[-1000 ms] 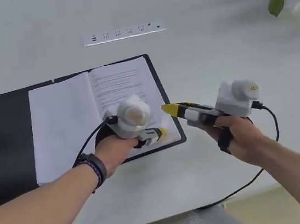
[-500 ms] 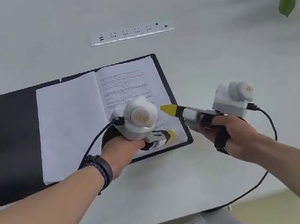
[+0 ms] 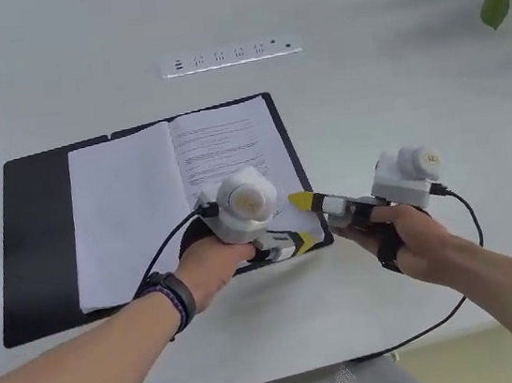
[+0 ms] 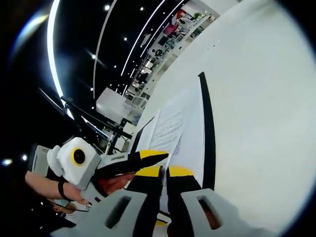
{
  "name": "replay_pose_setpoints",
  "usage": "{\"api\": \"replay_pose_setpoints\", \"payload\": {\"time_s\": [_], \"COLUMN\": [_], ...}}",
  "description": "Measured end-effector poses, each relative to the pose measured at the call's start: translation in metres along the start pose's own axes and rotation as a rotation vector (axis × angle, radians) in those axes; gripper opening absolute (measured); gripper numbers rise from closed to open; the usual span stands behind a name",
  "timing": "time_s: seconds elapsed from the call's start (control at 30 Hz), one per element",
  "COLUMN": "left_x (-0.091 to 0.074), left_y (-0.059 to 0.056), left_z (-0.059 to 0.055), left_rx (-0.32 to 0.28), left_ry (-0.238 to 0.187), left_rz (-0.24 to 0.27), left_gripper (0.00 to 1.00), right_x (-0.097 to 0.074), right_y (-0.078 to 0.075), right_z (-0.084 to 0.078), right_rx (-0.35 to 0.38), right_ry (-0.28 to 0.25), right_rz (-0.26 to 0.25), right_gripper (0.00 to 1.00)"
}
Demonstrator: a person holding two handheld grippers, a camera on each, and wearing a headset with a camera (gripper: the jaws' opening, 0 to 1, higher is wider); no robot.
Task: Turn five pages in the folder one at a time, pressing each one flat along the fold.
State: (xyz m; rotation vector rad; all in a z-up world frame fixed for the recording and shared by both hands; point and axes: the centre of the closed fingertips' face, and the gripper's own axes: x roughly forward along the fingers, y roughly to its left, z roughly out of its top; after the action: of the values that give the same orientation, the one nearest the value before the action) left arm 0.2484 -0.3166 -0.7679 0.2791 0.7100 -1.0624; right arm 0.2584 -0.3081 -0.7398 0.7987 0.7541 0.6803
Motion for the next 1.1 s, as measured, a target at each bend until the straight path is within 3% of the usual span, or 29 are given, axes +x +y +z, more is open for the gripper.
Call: {"api": "replay_pose_setpoints", "payload": {"time_s": [0.47,0.83,1.1], "left_x": [-0.032,-0.069,-0.099], "left_y": [0.02,0.042,0.057], "left_z": [0.004,-0.001,-0.007], "left_rx": [0.009,0.017,-0.037], "left_ry": [-0.024,-0.043,-0.087], "left_rz": [0.056,0.1,0.151], "left_gripper": [0.69,0.7,0.7], "right_x": [0.002,0.011,0.021], "right_y": [0.008,0.033,0.057], "right_z": [0.003,0.011,0.016], "right_rx": [0.014,-0.033,-0.074], "right_ry": [-0.022,-0.029,-0.035], "right_rz": [0.005,0.039,0.079], "right_gripper": [0.0,0.0,0.0]}}
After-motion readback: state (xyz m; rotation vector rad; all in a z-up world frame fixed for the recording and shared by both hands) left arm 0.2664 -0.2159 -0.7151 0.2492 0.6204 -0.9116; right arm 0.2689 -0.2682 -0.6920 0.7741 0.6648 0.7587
